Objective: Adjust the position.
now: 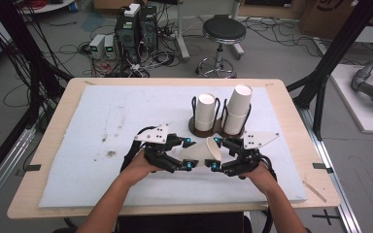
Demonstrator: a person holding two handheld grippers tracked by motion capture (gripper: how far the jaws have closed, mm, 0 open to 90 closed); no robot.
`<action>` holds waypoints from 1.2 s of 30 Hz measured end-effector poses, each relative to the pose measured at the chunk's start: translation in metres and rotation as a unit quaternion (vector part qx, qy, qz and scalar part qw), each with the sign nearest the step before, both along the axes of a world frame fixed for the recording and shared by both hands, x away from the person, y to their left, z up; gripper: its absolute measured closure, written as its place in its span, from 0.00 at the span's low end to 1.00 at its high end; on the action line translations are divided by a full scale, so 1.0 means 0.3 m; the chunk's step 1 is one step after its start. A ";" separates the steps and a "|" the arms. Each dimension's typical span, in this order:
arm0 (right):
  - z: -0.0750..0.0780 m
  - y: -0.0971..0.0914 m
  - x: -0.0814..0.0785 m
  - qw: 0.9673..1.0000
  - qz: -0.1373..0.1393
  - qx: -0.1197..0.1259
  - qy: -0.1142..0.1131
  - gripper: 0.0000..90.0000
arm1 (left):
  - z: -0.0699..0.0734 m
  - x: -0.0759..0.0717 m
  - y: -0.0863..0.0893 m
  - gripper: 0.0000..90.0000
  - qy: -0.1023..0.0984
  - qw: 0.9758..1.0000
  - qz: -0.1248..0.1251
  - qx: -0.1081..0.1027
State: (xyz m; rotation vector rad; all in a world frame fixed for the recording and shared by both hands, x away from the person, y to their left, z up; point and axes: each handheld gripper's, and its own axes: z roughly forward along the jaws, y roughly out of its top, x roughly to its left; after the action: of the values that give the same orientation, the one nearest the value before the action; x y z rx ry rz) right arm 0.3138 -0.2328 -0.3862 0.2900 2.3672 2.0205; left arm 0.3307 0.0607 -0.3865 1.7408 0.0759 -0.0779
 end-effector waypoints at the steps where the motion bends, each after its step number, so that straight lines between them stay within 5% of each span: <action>1: 0.000 0.000 0.000 1.000 0.000 0.000 0.000 0.45 | 0.000 -0.003 -0.003 0.43 -0.003 1.000 0.002 0.006; 5: 0.001 0.001 -0.001 1.000 0.000 -0.017 -0.006 0.47 | 0.002 -0.012 -0.017 0.41 -0.014 0.999 0.023 0.039; 8: 0.004 0.000 0.000 1.000 -0.008 -0.029 -0.005 0.47 | 0.008 -0.021 -0.029 0.27 -0.030 0.996 0.046 0.073; 11: 0.010 -0.003 0.001 0.999 -0.017 -0.045 -0.004 0.47 | 0.014 -0.028 -0.034 0.27 -0.046 0.994 0.051 0.089; 23: 0.013 0.014 -0.001 0.998 -0.009 -0.063 0.004 0.48 | 0.000 -0.019 -0.047 0.42 -0.052 0.993 0.021 0.103; 26: 0.012 0.017 -0.002 0.998 -0.011 -0.054 0.004 0.41 | -0.006 -0.019 -0.049 0.42 -0.044 0.995 0.018 0.083; 30: 0.007 0.016 0.002 0.999 -0.021 -0.005 0.031 0.32 | -0.011 -0.013 -0.036 0.42 -0.020 0.999 0.021 0.031; 36: 0.009 0.011 -0.001 1.000 -0.017 0.007 0.014 0.41 | -0.021 -0.011 -0.034 0.42 -0.008 1.000 0.021 0.006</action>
State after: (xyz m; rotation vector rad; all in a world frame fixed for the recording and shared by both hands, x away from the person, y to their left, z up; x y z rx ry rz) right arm 0.3136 -0.2294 -0.3836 0.3577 2.3475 2.0328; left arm 0.3276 0.0505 -0.3928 1.7509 0.1002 -0.0323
